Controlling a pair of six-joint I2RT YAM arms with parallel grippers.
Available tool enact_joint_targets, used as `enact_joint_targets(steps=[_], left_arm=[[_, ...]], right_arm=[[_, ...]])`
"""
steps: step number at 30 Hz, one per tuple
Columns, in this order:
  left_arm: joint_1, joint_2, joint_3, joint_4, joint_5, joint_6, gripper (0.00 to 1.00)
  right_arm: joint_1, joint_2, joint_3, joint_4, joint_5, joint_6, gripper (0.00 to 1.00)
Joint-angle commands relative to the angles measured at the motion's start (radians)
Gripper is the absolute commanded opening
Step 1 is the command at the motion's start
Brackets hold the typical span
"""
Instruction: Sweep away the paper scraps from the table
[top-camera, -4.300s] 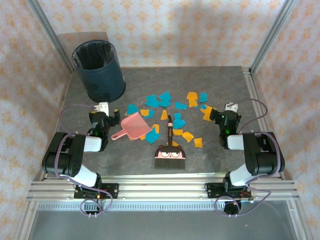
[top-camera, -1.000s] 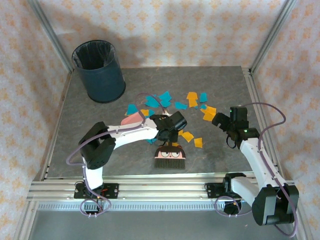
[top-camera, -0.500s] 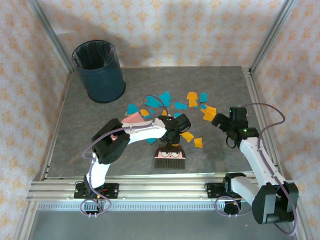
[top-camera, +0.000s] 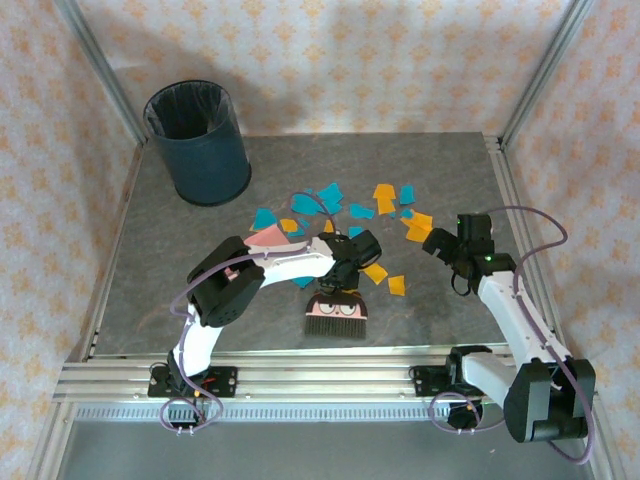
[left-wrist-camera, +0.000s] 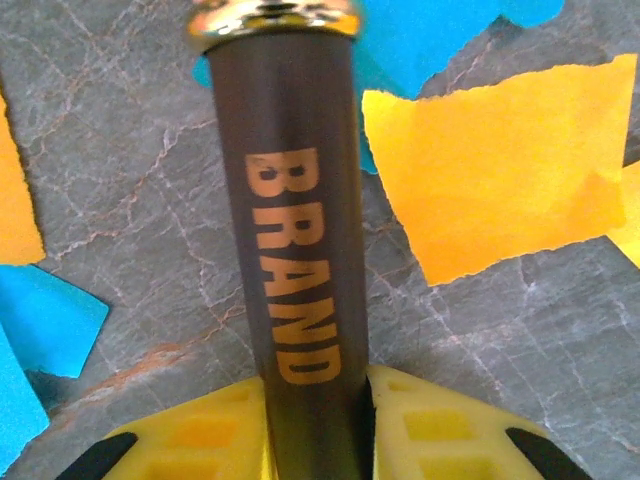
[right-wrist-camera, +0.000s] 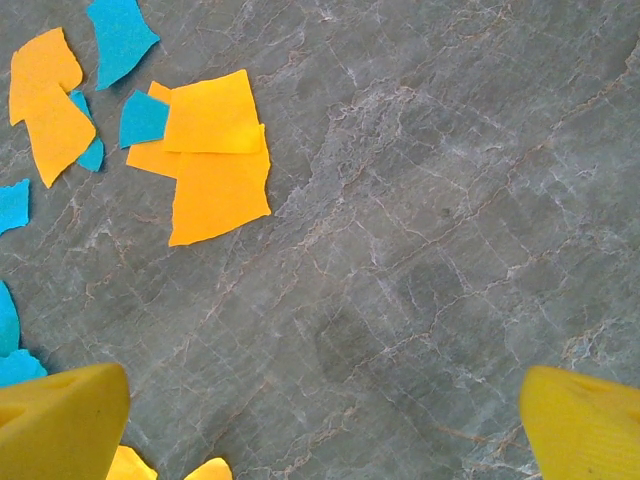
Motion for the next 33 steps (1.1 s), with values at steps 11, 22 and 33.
enact_joint_targets(steps=[11, 22, 33], left_arm=[[-0.004, -0.041, 0.041, 0.024, -0.055, 0.148, 0.2], [-0.002, -0.181, 0.043, 0.089, -0.099, 0.432, 0.19], [0.055, -0.365, -0.157, 0.422, 0.077, 0.794, 0.2]], right_arm=[[-0.005, 0.005, 0.02, -0.012, -0.057, 0.013, 0.99], [-0.005, 0.046, 0.065, 0.052, -0.327, 0.007, 0.99], [0.003, 0.099, 0.075, 0.211, -0.572, 0.065, 0.86]])
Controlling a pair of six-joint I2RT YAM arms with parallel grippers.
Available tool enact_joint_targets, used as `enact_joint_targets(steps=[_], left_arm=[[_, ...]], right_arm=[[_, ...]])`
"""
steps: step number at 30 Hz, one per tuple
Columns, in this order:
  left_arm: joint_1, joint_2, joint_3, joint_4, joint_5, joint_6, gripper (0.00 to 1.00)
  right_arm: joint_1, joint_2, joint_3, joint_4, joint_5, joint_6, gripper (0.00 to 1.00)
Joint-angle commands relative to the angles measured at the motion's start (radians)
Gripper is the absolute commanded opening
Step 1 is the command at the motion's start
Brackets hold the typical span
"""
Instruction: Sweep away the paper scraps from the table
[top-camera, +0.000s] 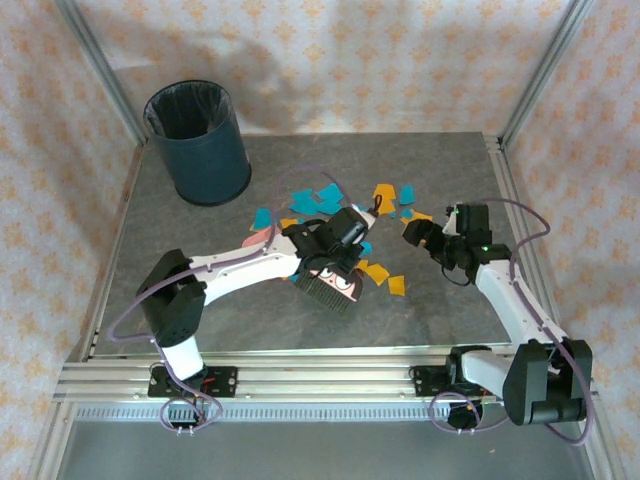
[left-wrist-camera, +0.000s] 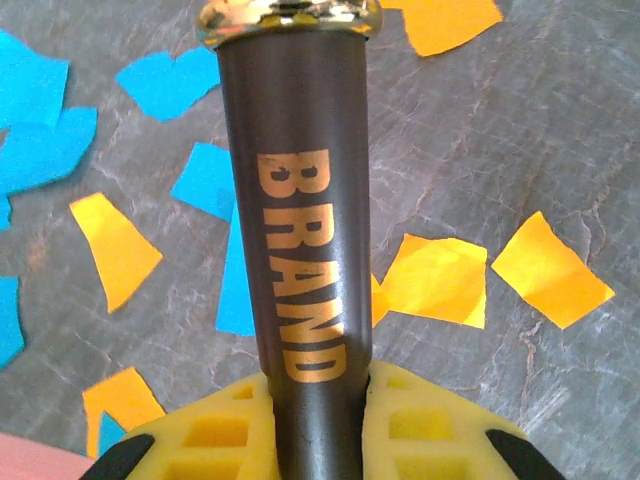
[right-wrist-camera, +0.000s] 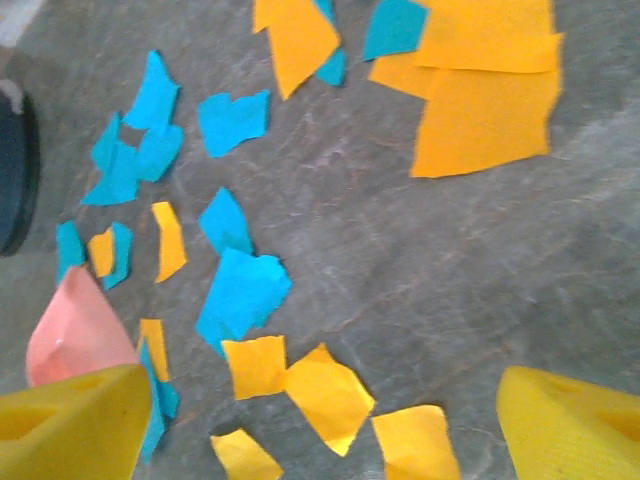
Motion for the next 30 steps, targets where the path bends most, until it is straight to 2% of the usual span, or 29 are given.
enact_joint_targets(steps=[1, 10, 23, 30], left_arm=[[0.033, -0.051, -0.032, 0.143, 0.089, 0.167, 0.2], [0.078, -0.065, -0.033, 0.188, 0.195, 0.278, 0.19], [0.083, -0.064, 0.002, 0.177, 0.249, 0.313, 0.19], [0.09, -0.049, 0.027, 0.167, 0.186, 0.269, 0.19]], right_arm=[[0.008, 0.007, 0.029, 0.111, -0.131, 0.043, 0.84], [0.073, 0.026, 0.036, 0.292, -0.273, 0.121, 0.63], [0.139, 0.097, 0.07, 0.405, -0.3, 0.188, 0.58], [0.147, 0.091, 0.074, 0.403, -0.316, 0.181, 0.57]])
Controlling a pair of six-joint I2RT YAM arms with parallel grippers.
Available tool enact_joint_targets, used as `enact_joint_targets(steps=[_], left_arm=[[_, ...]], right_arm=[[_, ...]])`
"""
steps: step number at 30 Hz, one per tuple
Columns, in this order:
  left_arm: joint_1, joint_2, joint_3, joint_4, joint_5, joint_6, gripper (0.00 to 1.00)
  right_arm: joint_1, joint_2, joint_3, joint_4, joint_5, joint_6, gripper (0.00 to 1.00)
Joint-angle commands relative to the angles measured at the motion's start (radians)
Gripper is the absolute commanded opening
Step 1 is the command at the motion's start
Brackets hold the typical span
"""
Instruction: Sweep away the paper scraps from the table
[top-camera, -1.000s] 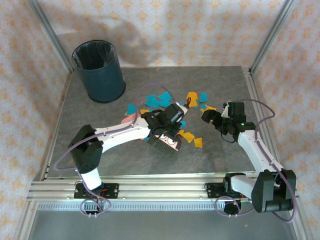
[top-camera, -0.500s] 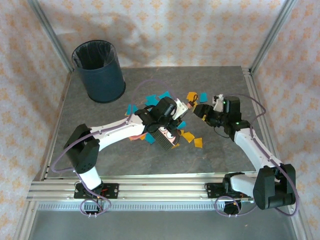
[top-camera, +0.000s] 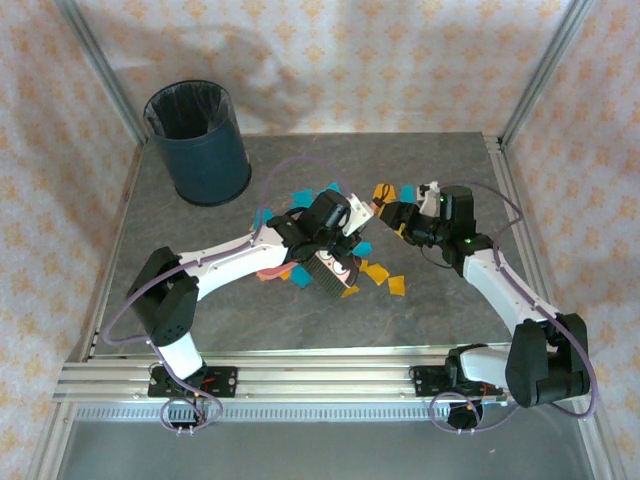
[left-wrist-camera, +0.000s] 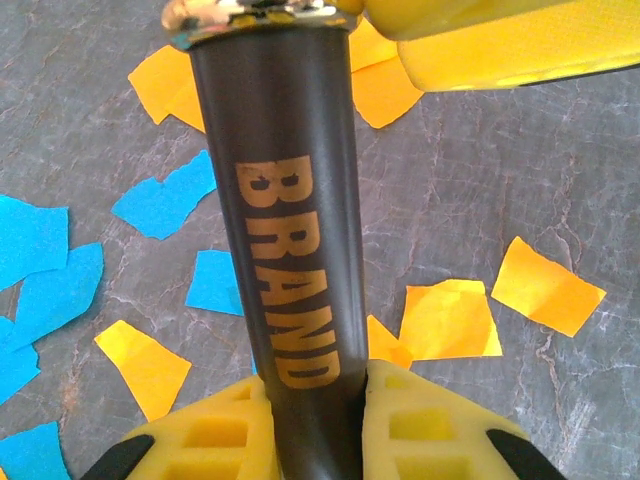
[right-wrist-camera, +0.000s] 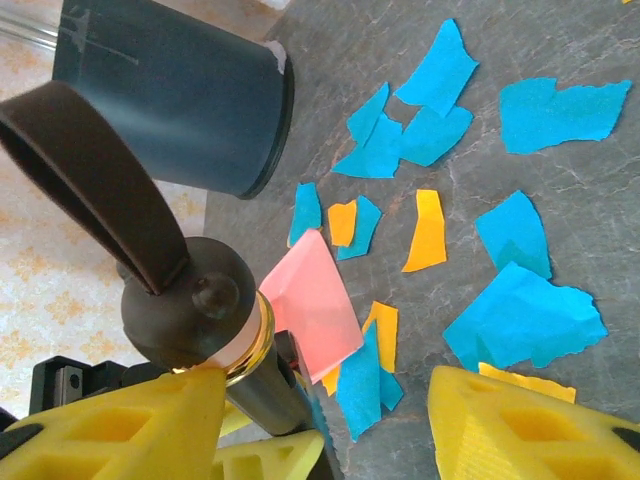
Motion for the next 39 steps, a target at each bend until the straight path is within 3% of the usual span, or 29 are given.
enact_joint_targets(steps=[1, 20, 39], left_arm=[[-0.003, -0.024, 0.06, 0.019, -0.007, -0.009, 0.19], [0.019, 0.001, 0.109, -0.027, -0.001, -0.044, 0.19], [0.018, 0.001, 0.112, -0.057, 0.148, 0.015, 0.19]], right_arm=[[0.016, -0.011, 0.035, 0.045, -0.032, 0.002, 0.56], [0.037, -0.013, 0.044, 0.055, -0.054, -0.015, 0.55], [0.062, 0.025, 0.077, 0.041, -0.063, -0.029, 0.47]])
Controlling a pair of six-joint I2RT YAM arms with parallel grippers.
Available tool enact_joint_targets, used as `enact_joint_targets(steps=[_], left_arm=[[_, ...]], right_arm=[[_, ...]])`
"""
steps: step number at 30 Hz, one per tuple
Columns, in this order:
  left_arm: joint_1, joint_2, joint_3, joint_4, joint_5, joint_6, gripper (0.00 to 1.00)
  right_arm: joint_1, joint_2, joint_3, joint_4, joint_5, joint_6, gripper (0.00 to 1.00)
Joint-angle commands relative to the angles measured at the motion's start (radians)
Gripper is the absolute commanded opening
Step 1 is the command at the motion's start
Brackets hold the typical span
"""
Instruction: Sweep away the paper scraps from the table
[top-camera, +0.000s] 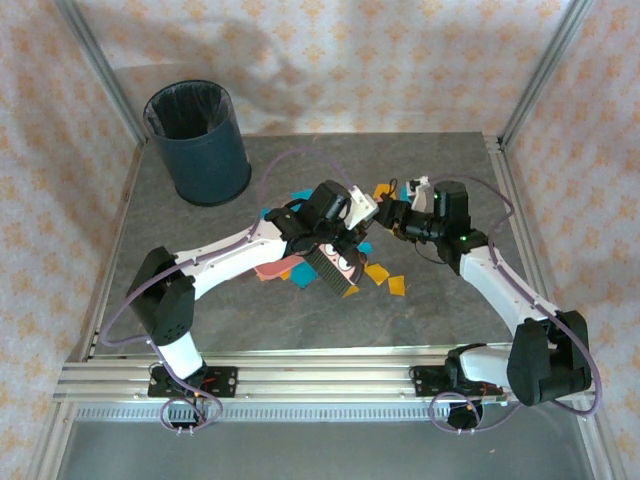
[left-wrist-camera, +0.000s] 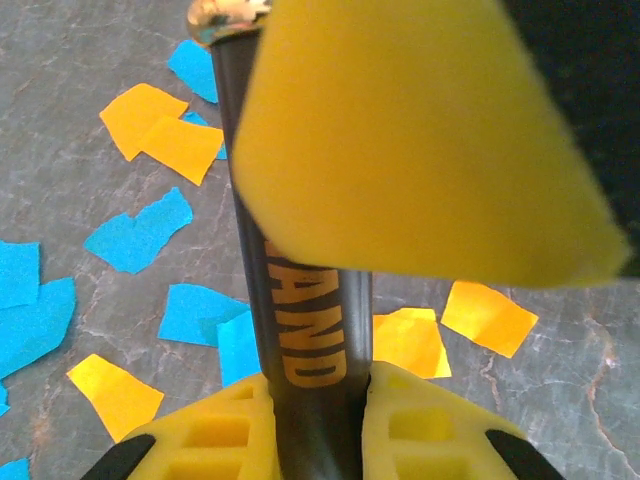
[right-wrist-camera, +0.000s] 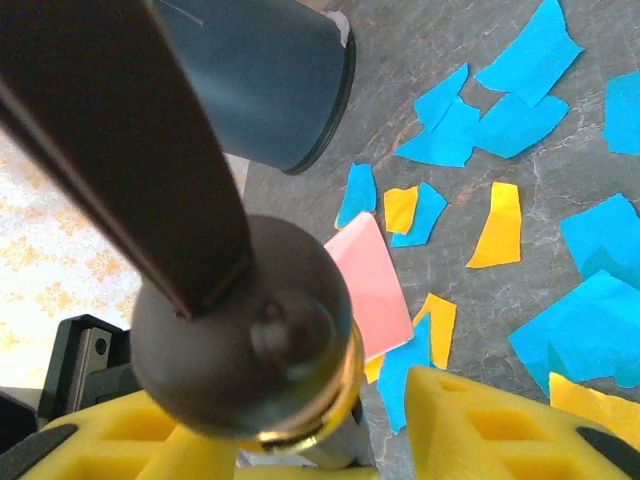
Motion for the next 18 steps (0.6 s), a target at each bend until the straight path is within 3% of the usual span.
enact_joint_targets(steps=[1, 18], left_arm=[[0.004, -0.001, 0.038, -0.013, 0.053, 0.036, 0.19], [0.003, 0.003, 0.064, -0.062, 0.089, 0.145, 0.19]], right_arm=[[0.012, 0.014, 0.041, 0.009, -0.015, -0.026, 0.47], [0.049, 0.071, 0.094, -0.077, -0.06, -0.086, 0.42]])
